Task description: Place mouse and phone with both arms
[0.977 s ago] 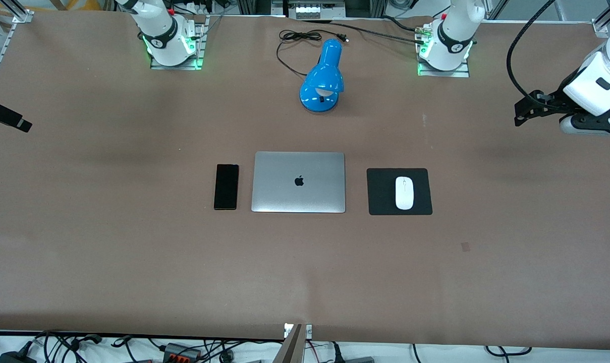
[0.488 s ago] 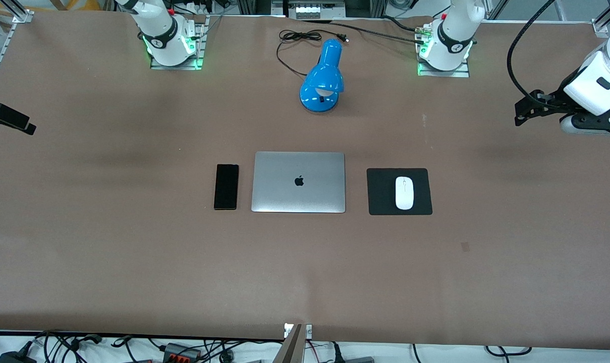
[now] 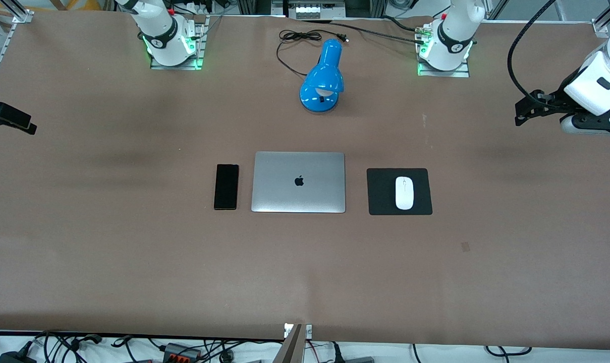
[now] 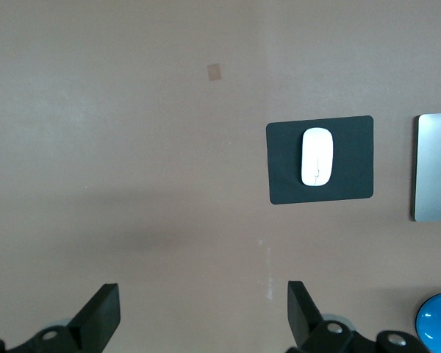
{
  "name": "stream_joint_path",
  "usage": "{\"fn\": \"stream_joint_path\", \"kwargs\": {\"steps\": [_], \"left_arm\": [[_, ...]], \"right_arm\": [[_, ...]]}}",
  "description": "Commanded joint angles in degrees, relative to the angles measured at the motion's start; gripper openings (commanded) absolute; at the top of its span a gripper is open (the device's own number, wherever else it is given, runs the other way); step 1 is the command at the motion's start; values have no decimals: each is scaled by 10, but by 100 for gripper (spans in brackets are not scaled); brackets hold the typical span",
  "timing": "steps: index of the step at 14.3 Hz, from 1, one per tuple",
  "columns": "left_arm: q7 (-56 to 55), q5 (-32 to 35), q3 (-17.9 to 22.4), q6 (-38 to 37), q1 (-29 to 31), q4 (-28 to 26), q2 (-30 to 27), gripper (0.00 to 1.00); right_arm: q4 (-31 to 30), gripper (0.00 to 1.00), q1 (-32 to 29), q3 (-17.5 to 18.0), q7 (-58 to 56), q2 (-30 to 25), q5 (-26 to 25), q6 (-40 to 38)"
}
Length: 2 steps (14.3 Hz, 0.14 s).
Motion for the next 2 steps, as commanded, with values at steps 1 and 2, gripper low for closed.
{"fn": "stream_joint_path", "kwargs": {"steps": [1, 2], "left_arm": [[-3, 5, -3, -12, 4, 13, 2, 100], [-3, 5, -3, -12, 4, 12, 2, 100]], "right_arm": [[9, 100, 2, -2, -9, 1, -7, -7], [9, 100, 3, -1, -10, 1, -6, -7]]}}
